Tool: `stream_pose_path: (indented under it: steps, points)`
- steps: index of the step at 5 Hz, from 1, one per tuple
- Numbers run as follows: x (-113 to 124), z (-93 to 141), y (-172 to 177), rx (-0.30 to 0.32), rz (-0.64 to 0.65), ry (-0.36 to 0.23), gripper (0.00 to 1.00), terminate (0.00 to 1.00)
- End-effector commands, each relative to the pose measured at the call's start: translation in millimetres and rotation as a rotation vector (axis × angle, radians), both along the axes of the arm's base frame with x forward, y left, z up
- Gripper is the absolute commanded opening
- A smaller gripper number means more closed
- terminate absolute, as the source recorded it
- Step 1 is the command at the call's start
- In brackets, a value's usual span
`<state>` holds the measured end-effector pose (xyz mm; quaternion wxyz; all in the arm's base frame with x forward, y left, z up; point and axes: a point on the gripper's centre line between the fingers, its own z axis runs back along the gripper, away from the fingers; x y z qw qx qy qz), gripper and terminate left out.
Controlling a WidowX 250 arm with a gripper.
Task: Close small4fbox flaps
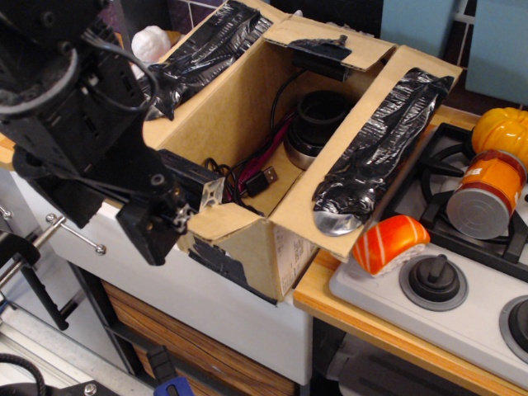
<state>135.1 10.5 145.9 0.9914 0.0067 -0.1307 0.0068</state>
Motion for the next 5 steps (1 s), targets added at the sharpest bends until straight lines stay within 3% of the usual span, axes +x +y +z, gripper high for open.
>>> stream_pose_path:
  steps: [1,4,5]
  points:
    - [0.0,0.0,0.0,0.000,0.000,0.000,1.00,0.00]
    - [15.2,-28.9,-0.3,-0.092,-0.044,0.015,1.00,0.00]
    - [36.2,-31.3,3.5,-0.120,-0.053,0.013,1.00,0.00]
